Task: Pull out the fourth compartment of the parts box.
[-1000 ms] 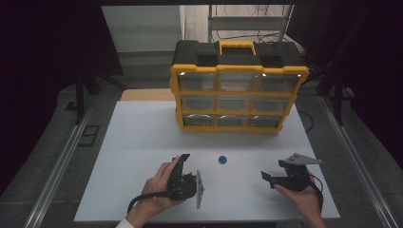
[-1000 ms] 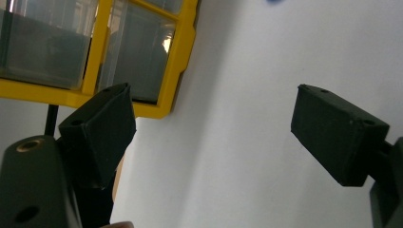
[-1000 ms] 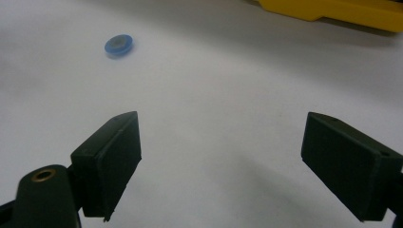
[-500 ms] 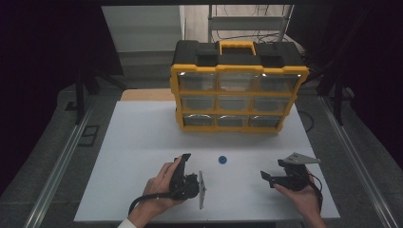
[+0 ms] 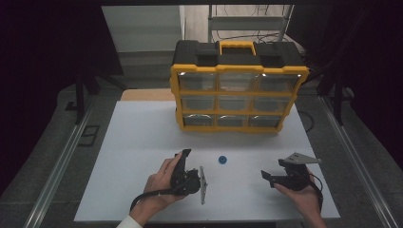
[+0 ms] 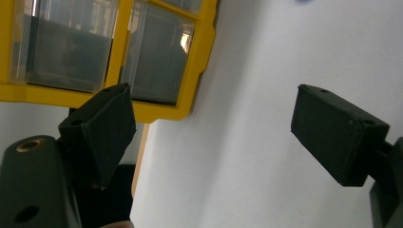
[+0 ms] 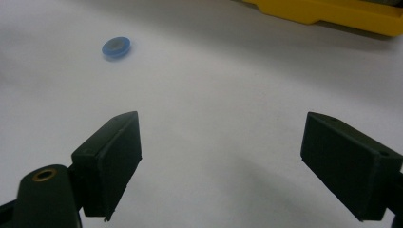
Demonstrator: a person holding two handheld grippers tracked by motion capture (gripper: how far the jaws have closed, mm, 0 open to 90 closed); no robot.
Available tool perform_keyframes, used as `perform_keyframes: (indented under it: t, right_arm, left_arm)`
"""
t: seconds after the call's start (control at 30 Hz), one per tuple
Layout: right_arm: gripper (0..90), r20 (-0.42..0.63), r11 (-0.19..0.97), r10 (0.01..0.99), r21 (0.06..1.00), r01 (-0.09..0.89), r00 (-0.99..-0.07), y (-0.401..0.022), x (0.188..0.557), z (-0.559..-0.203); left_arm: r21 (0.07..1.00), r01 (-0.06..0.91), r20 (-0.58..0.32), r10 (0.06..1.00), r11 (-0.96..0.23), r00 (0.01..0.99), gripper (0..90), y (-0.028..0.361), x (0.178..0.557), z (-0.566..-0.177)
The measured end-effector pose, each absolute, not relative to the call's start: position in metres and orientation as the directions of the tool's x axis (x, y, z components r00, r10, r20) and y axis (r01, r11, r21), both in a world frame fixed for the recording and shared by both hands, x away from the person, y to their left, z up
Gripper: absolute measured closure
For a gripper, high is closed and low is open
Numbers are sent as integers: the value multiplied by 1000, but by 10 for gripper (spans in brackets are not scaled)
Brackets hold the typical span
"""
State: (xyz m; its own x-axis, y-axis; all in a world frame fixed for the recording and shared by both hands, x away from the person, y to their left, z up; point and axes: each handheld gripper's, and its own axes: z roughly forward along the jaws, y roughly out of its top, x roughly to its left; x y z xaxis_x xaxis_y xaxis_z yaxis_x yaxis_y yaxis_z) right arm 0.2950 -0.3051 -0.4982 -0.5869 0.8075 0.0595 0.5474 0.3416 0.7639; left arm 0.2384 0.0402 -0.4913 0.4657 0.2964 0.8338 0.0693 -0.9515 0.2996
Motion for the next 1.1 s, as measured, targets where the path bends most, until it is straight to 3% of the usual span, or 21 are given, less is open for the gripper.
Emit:
perform_keyframes:
  t: [1.1]
  right_arm:
    - [143,57,338,807,772,539,-588,-306,295,-498]
  left_arm:
    - [322,91,833,327,-943,447,147,42,275,-469]
